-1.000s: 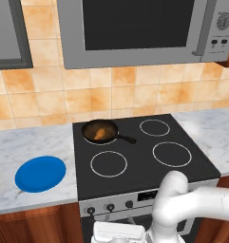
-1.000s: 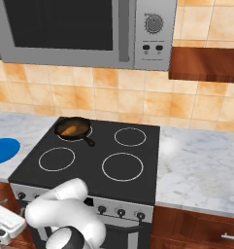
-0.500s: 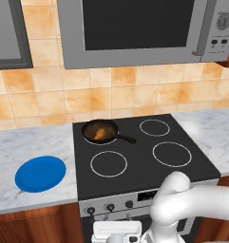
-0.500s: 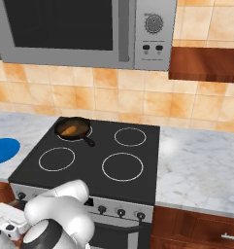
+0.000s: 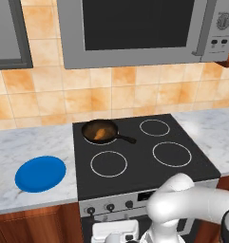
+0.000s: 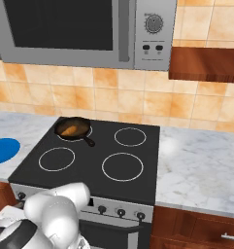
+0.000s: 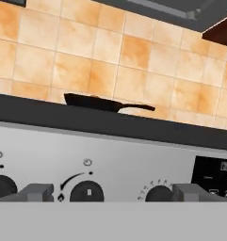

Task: Pick the croissant and place it on the pan. Then turn on the stove to warm the croissant.

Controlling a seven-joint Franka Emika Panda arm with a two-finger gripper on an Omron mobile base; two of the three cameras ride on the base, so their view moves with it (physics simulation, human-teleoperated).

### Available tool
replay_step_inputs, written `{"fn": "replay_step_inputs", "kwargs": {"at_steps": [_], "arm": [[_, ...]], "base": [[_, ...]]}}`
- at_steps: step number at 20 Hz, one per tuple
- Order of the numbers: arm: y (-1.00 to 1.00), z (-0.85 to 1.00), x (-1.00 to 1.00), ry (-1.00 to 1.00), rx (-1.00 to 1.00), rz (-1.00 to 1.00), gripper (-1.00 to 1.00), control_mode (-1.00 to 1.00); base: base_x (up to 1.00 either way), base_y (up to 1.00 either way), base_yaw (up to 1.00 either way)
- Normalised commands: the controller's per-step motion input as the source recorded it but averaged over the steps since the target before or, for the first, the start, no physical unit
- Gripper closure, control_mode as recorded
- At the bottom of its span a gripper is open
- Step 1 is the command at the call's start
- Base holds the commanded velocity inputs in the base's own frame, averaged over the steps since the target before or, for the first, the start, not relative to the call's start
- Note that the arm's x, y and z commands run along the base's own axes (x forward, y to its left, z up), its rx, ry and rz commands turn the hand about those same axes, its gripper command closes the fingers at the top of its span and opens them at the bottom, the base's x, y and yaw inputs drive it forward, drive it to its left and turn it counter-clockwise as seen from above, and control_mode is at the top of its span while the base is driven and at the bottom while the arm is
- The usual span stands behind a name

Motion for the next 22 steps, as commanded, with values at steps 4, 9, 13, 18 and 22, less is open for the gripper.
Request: {"fn": "replay_step_inputs", "kwargs": {"at_steps": [4,9,13,18,22], "arm": [[0.0,-0.11,0.2,-0.05,0.0,0.0,-1.0,-1.0],[0.0,-0.03,0.12,-0.03,0.0,0.0,-1.0,-1.0],[-0.01,-0.14,0.09,-0.01,0.0,0.0,-1.0,-1.0],[-0.15,-0.06,0.07,-0.01,0.0,0.0,-1.0,-1.0],[-0.16,0.0,0.13,0.0,0.0,0.0,-1.0,-1.0]], "base": [[0.0,0.0,0.0],[0.0,0.0,0.0],[0.0,0.0,0.0],[0.0,0.0,0.0],[0.0,0.0,0.0]]}}
